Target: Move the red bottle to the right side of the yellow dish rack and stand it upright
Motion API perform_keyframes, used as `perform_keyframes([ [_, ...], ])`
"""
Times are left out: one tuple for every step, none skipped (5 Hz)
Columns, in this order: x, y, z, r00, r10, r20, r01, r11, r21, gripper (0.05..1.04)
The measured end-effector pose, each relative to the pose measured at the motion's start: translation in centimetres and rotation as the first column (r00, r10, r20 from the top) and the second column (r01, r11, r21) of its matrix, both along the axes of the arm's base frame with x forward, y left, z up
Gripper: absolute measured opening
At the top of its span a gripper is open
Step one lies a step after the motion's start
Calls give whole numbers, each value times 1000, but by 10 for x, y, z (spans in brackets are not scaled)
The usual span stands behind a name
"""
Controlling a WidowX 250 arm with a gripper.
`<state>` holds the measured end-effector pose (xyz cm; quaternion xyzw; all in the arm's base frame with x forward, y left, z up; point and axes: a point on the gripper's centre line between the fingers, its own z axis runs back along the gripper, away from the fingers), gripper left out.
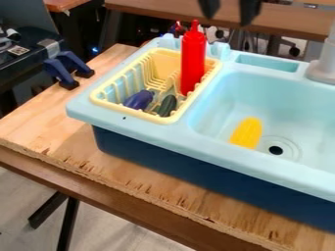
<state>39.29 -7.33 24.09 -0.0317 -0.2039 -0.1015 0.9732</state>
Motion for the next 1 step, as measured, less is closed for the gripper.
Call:
perform_keyframes([
  [-14, -31, 1, 997, -67, -48, 68, 998, 4, 1002],
])
